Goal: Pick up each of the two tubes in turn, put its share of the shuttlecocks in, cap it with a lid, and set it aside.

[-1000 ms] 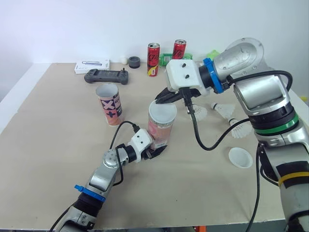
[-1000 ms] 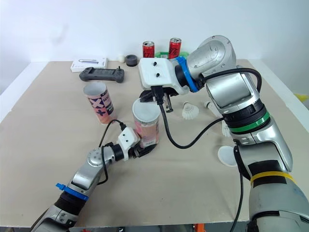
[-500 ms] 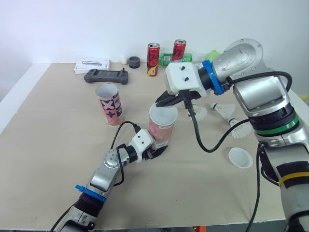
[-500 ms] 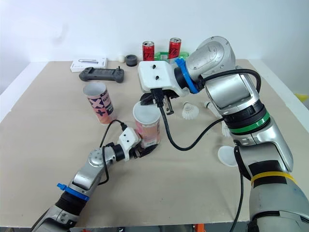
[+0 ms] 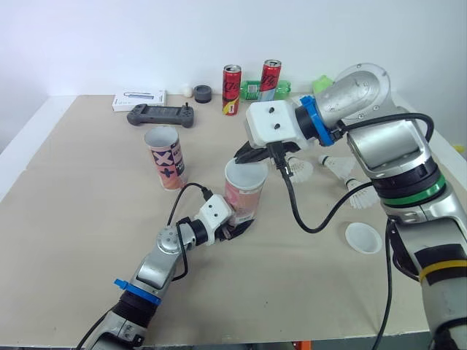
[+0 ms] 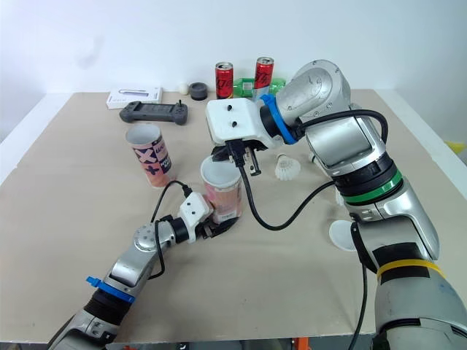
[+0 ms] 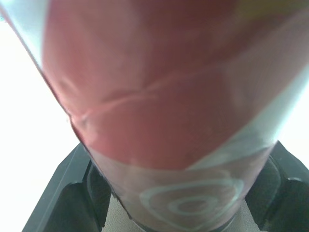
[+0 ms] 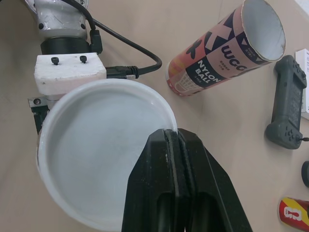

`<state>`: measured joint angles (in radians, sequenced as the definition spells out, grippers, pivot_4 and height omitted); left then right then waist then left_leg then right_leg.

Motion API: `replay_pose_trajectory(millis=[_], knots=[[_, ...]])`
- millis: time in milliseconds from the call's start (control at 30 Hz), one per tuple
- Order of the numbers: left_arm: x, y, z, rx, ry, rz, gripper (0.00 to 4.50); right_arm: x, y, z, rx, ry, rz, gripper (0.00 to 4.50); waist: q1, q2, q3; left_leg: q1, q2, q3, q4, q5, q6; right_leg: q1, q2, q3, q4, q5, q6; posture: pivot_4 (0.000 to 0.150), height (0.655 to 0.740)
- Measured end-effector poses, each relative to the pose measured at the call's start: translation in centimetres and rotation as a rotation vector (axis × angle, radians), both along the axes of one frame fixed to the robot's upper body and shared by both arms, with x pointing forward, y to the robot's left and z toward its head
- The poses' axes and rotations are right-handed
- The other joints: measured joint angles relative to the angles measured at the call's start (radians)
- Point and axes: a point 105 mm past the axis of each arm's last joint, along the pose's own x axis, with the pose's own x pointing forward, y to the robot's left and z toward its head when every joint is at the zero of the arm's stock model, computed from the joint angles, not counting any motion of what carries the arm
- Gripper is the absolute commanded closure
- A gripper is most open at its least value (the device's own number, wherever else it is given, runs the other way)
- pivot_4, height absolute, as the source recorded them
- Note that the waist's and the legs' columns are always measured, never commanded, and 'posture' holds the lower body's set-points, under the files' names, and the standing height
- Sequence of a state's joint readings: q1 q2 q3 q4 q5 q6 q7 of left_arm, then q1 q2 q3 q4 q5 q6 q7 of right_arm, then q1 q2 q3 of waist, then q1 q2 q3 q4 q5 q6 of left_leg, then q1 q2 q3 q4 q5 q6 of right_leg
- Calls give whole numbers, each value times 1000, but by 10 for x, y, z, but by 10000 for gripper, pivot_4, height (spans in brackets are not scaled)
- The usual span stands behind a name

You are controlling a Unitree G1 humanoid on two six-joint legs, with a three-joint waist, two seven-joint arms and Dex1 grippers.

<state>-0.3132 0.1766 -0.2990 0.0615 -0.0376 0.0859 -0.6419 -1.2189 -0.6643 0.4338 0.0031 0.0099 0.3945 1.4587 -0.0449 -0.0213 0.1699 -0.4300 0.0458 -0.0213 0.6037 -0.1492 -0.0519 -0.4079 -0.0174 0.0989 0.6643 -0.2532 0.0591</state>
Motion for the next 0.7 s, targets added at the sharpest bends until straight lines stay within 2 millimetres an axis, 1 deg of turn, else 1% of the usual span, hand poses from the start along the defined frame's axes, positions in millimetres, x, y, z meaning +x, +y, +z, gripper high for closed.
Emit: replay_pose_trajectory(millis=[267, 300, 333, 367, 433, 567, 700], knots=[[0, 0, 0, 0, 2, 1, 13011, 0, 2, -5, -7, -10, 16, 43820, 0, 0, 0, 0, 0, 0, 0, 0, 0, 0, 0, 0, 0, 0, 0, 1500, 7400], [0, 0, 0, 0, 2, 1, 13011, 0, 3, -5, -5, -12, 20, 41084, 0, 0, 0, 0, 0, 0, 0, 0, 0, 0, 0, 0, 0, 0, 0, 1500, 7400], [0, 0, 0, 0, 1, 1, 13011, -1, 6, -5, 2, -15, 35, 37076, -1, 0, 0, 0, 0, 0, 0, 0, 0, 0, 0, 0, 0, 0, 0, 1500, 7400], [0, 0, 0, -1, 1, 1, 13011, -2, 8, -6, 5, -13, 45, 34402, -1, 0, 0, 0, 0, 0, 0, 0, 0, 0, 0, 0, 0, 0, 0, 1500, 7400], [0, -1, 0, -3, 2, 2, 13011, -4, 13, -8, 19, -5, 67, 26053, 0, 0, 0, 0, 0, 0, 0, 0, 0, 0, 0, 0, 0, 1, 0, 1500, 7400], [0, -1, 0, -2, 0, 1, 13011, -3, 14, -2, 48, -26, 61, 8099, 1, 0, 0, 0, 0, 0, 0, 0, 0, 0, 0, 0, 0, 0, 1, 1500, 7400], [1, -1, 0, -2, 1, 1, 13011, -1, 14, 2, 75, -11, 52, 8099, 0, 0, 0, 0, 0, 0, 0, 0, 0, 0, 0, 0, 0, 1, 0, 1500, 7400]])
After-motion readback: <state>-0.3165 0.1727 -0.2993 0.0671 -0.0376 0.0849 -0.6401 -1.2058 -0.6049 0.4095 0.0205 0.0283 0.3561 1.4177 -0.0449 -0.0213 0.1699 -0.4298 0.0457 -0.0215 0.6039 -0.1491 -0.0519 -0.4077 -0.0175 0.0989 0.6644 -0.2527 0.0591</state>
